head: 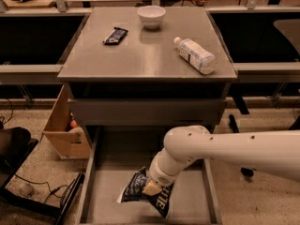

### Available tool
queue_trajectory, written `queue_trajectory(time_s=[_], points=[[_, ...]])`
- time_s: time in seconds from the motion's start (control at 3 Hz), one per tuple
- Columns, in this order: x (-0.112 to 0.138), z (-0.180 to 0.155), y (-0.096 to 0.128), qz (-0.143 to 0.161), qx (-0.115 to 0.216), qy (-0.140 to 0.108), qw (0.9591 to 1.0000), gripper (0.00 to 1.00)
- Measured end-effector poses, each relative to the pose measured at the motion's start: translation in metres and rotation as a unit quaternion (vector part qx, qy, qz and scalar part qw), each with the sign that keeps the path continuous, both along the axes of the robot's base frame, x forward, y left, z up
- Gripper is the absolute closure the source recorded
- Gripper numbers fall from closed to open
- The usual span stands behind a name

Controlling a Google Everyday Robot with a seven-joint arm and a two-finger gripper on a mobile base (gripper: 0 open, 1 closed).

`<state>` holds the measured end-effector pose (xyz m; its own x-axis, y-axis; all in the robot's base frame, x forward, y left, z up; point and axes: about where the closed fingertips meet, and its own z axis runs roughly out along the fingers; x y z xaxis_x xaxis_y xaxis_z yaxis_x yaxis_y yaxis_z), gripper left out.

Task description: Pick blue chip bag from middle drawer and place on counter

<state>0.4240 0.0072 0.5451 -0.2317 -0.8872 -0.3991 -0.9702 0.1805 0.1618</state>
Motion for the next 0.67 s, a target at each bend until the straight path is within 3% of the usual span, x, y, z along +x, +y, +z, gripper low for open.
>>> queue_trajectory(time_s=[0.67], points=[[0.002,0.187,-0.043,0.033,0.008,-0.075,0.9966,1.00]])
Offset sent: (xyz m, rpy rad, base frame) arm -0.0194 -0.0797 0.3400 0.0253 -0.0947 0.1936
